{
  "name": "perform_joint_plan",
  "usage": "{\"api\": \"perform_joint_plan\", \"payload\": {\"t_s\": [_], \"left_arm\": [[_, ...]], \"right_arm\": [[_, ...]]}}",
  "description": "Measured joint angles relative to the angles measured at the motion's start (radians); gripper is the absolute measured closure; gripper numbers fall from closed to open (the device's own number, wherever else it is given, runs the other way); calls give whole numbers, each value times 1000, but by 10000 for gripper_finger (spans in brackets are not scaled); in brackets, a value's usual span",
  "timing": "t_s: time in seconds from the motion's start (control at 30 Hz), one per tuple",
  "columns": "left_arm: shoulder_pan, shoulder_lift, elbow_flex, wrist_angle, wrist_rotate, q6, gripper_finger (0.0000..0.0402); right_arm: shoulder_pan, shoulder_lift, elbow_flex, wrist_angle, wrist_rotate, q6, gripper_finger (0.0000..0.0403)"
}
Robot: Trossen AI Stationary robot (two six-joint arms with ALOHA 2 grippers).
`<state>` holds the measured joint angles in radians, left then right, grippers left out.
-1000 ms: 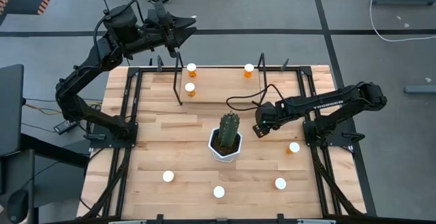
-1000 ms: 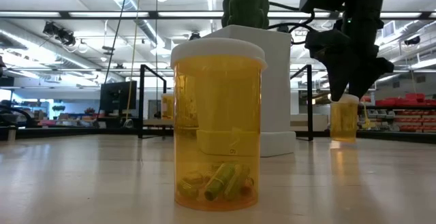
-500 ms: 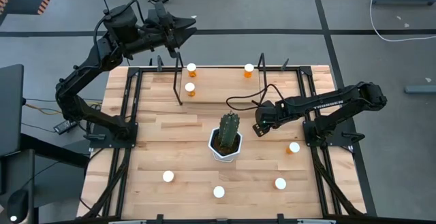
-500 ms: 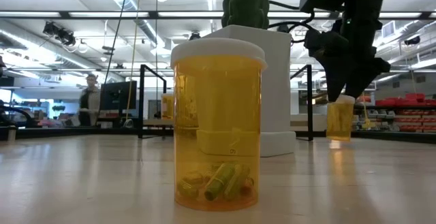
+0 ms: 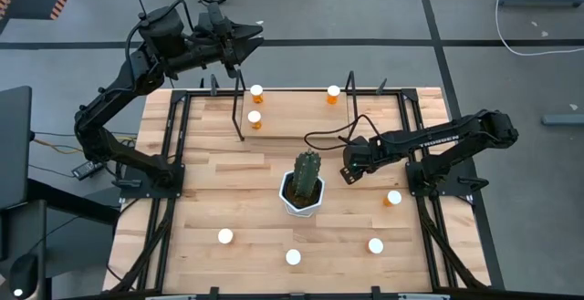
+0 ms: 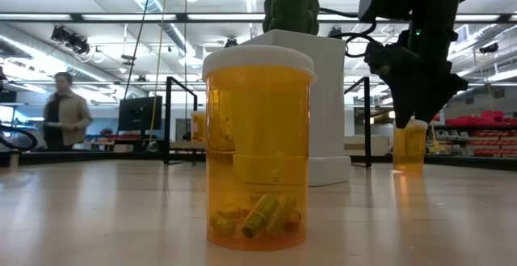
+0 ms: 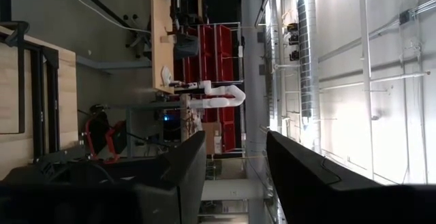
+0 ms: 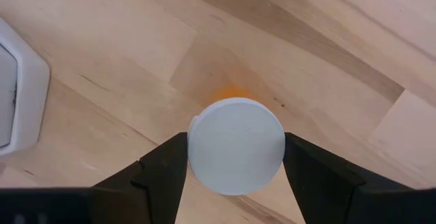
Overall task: Pick and place medicine bottles onto shelf by color
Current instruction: Put the orange medicine bottle on the shelf
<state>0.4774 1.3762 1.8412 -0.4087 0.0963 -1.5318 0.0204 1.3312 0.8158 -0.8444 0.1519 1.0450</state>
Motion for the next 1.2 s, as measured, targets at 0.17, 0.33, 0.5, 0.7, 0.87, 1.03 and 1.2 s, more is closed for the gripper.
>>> {"api": "perform_joint_plan", "payload": {"t_s": [0.17,0.33,0.5,0.7,0.87,1.03,1.2], "left_arm": [[0,0,0,0,0,-2,239],[0,0,0,0,0,-2,239],[0,0,0,0,0,-2,239],[0,0,0,0,5,-2,239],[0,0,0,0,5,-2,239],[0,0,0,0,5,-1,239],[0,-2,0,0,6,-1,239]], "right_arm": [[0,0,0,7,-3,0,163],[0,0,0,17,-3,1,163],[0,0,0,17,-3,-8,163],[0,0,0,25,-3,-11,163],[0,0,0,35,-3,-17,146],[0,0,0,35,-3,-8,123],[0,0,0,35,-3,-8,116]]}}
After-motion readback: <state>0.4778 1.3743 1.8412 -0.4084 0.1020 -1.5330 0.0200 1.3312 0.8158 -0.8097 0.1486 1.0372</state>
